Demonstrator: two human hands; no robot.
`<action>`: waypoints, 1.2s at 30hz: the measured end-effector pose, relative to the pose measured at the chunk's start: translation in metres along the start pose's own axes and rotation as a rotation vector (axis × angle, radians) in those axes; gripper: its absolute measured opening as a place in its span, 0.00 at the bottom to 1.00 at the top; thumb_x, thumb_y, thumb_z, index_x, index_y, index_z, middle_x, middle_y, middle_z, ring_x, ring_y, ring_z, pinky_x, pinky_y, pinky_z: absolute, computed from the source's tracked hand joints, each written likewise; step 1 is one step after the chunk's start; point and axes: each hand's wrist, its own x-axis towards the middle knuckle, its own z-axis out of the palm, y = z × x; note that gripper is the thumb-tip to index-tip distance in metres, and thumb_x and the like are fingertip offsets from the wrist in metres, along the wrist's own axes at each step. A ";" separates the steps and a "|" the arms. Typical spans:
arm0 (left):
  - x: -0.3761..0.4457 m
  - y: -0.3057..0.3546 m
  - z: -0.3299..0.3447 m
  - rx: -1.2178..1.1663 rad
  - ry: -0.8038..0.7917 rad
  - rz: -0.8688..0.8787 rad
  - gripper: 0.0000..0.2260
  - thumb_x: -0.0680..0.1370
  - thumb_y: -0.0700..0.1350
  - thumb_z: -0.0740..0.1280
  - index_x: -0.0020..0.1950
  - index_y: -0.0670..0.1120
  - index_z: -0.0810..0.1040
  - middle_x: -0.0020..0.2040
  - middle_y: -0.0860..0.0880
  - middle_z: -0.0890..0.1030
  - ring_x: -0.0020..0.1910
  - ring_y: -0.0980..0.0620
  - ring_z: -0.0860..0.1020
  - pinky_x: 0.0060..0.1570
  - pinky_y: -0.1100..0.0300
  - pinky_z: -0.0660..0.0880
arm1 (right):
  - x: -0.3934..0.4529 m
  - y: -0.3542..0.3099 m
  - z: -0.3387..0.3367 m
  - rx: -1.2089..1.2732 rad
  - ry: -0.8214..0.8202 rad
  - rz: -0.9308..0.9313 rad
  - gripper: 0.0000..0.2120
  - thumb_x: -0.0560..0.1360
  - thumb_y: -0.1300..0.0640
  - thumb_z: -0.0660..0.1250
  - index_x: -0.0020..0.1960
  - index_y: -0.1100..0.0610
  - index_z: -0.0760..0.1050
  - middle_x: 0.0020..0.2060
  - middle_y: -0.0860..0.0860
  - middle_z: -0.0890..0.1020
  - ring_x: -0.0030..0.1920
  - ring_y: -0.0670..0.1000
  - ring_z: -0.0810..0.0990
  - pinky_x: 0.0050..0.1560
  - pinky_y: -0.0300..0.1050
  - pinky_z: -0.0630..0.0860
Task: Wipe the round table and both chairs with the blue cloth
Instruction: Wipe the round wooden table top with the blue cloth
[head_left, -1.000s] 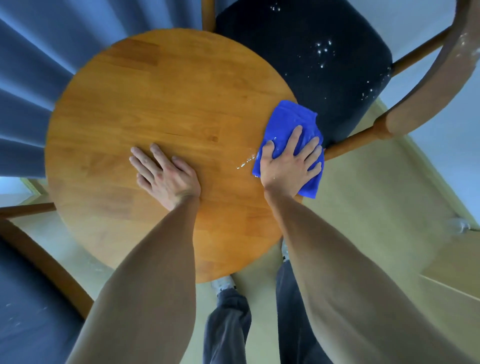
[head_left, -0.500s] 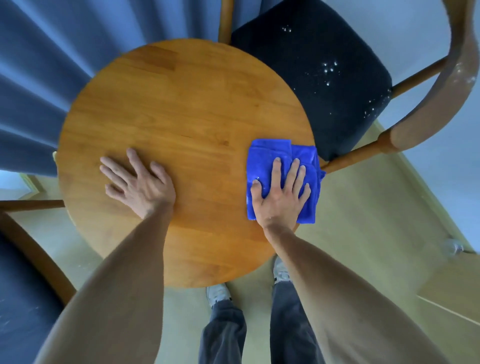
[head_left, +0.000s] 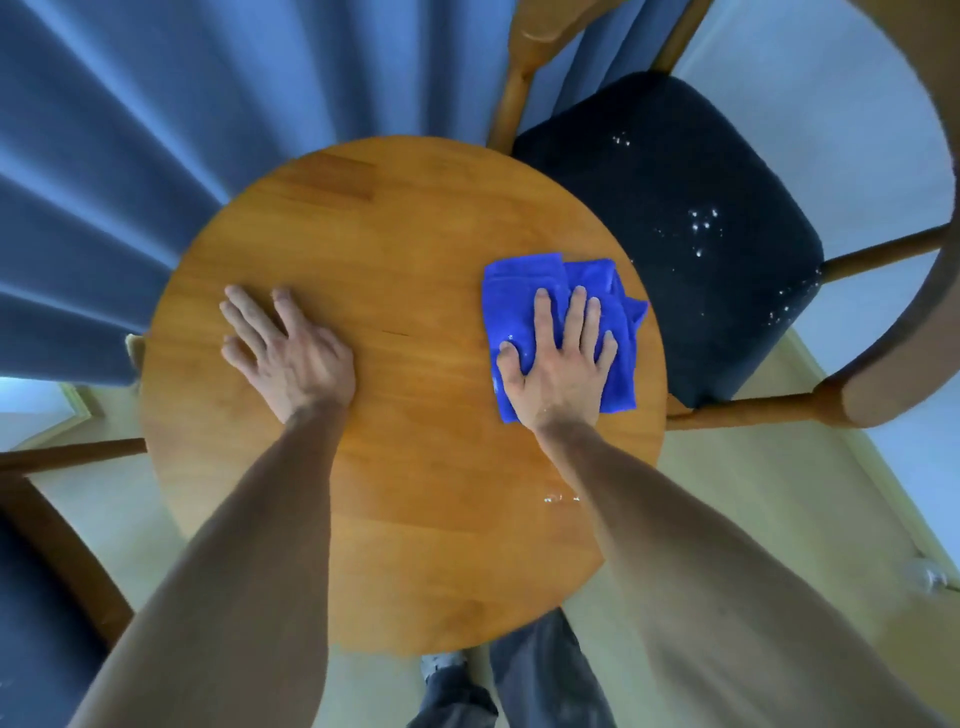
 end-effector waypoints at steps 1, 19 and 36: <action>0.000 0.000 0.000 0.009 -0.014 0.014 0.24 0.76 0.46 0.55 0.73 0.45 0.63 0.78 0.36 0.52 0.78 0.40 0.51 0.71 0.40 0.54 | 0.010 -0.011 0.000 0.007 0.008 0.045 0.34 0.79 0.35 0.49 0.80 0.50 0.54 0.79 0.60 0.54 0.79 0.62 0.52 0.74 0.67 0.54; 0.019 0.000 -0.005 -0.001 -0.157 -0.064 0.28 0.71 0.47 0.60 0.72 0.45 0.67 0.79 0.38 0.55 0.77 0.39 0.54 0.69 0.40 0.59 | 0.205 -0.215 0.001 0.082 0.021 -0.222 0.30 0.75 0.37 0.53 0.71 0.52 0.70 0.66 0.59 0.75 0.70 0.61 0.69 0.68 0.64 0.59; 0.006 -0.032 -0.037 -0.393 0.001 -0.067 0.17 0.72 0.41 0.62 0.60 0.40 0.76 0.72 0.35 0.68 0.72 0.34 0.66 0.68 0.37 0.64 | 0.093 -0.382 -0.004 -0.060 -0.206 -0.963 0.18 0.72 0.38 0.55 0.35 0.51 0.71 0.34 0.50 0.80 0.45 0.56 0.77 0.54 0.52 0.63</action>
